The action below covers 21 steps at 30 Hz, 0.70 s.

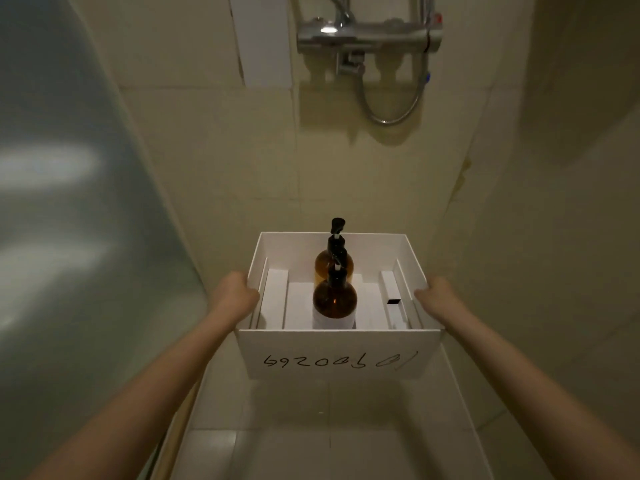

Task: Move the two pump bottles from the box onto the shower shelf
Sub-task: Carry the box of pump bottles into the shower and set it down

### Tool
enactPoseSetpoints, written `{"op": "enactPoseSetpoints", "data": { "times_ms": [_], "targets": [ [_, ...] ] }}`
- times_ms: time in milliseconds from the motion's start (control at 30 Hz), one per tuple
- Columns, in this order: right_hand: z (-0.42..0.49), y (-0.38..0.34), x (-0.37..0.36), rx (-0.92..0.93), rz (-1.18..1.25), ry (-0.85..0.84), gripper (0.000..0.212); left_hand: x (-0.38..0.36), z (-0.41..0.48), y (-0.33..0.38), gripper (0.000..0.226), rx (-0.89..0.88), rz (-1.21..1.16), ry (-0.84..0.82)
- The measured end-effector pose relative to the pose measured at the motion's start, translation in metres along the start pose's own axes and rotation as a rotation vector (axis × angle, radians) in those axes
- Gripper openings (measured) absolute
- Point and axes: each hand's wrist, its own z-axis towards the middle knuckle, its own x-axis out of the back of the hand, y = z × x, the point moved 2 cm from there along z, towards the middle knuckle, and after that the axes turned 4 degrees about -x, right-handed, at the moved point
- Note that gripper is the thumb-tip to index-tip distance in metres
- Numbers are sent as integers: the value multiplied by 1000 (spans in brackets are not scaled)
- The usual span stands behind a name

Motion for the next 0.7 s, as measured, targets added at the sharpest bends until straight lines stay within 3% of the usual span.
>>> {"op": "enactPoseSetpoints", "data": {
  "times_ms": [700],
  "targets": [
    [69, 177, -215, 15, -95, 22, 32, -247, 24, -170, 21, -4, -27, 5]
  ]
}}
